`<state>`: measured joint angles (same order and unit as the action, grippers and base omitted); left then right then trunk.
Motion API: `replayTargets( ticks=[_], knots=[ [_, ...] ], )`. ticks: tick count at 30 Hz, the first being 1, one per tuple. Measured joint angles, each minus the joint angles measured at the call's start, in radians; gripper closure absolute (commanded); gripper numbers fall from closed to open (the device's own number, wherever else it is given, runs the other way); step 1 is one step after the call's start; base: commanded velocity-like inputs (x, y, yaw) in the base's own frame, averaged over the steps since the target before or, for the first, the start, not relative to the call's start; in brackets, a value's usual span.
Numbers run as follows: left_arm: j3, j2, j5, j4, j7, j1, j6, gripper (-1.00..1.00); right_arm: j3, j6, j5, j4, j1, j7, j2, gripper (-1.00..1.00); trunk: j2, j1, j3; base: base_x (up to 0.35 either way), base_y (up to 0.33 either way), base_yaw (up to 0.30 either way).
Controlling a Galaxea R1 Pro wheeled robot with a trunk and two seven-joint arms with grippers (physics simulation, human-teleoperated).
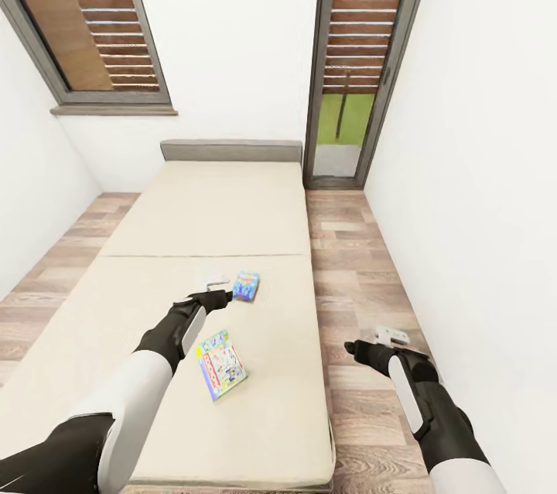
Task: Put all the toys in the child's room - the three board games (two on the bed and one on the table), the two jigsaw puzzles on the table, and the tennis ball on the table - inside the toy box on the table in the child's room.
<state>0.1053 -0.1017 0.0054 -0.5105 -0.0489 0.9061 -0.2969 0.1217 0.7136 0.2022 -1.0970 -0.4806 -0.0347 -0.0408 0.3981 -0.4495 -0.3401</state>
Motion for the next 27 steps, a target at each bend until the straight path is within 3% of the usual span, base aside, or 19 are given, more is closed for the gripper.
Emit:
replayTargets(
  ticks=[27],
  knots=[
    [-0.002,0.001,0.0,0.0,0.0,0.0,0.003,-1.0,0.004,-0.002,0.001,0.002,0.0,-0.001,0.0,-1.0,0.0,0.0,-0.044,0.0,0.0,0.0]
  ],
)
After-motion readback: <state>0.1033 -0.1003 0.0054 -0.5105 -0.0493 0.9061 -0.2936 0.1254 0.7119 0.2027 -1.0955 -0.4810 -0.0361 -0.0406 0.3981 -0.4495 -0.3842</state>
